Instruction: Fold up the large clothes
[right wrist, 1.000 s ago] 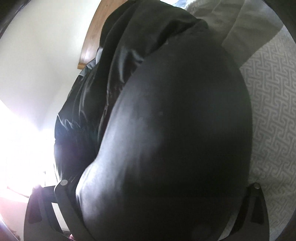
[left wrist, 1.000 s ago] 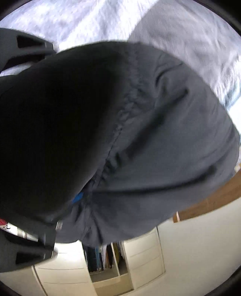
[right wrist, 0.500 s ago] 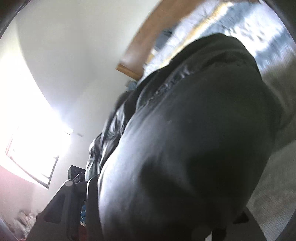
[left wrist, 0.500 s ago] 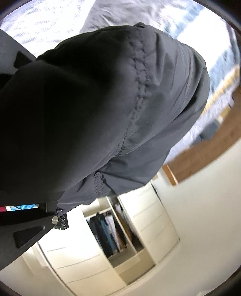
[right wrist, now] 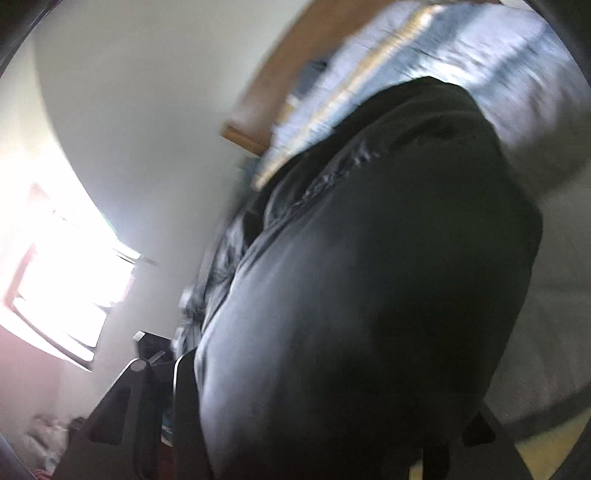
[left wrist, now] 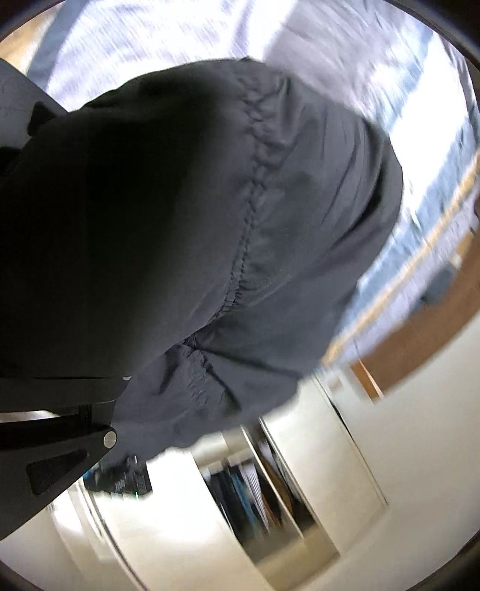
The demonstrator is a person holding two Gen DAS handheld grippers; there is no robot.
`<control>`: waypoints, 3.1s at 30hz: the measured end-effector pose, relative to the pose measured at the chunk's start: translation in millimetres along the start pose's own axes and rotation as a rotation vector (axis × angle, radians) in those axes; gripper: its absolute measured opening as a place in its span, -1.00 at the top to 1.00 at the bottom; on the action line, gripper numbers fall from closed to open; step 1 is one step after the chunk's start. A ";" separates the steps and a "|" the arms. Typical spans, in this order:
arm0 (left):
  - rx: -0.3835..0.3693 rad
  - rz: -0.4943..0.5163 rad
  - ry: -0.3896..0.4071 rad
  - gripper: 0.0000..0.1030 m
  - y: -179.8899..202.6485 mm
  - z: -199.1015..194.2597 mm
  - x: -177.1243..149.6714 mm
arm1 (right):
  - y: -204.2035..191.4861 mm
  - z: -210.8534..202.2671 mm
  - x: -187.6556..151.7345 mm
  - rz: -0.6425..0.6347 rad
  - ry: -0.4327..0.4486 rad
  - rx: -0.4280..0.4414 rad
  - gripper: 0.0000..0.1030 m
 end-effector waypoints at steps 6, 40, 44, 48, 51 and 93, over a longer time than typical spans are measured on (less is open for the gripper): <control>0.151 -0.034 -0.009 -0.11 -29.8 -11.7 -5.8 | 33.9 -18.4 -7.2 0.041 0.009 -0.139 -0.19; 0.488 0.227 0.161 -0.59 11.7 -41.4 -32.4 | -36.9 -100.5 -40.5 -0.287 0.110 -0.494 -0.53; 0.481 0.299 0.177 -0.59 40.9 -11.6 -23.2 | -72.6 -58.6 -37.9 -0.382 0.099 -0.475 -0.53; 0.447 0.357 0.172 -0.62 68.5 22.3 -7.6 | -100.3 -15.9 -30.1 -0.454 0.090 -0.439 -0.53; 0.463 0.389 0.165 -0.72 75.9 50.1 4.2 | -105.2 22.3 -26.4 -0.486 0.058 -0.441 -0.53; 0.602 0.195 0.160 -0.82 -17.4 25.4 32.5 | -25.8 12.7 0.8 -0.407 0.017 -0.517 -0.53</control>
Point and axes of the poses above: each gripper's, at about its wrist camera, not at the fingertips, and z roughly the way its jaws point, y to its right, x to its top, the point moved 6 cm from there along z, roughly the way its jaws point, and after that the axes turned 2 degrees about -z, right-handed, at the moved point
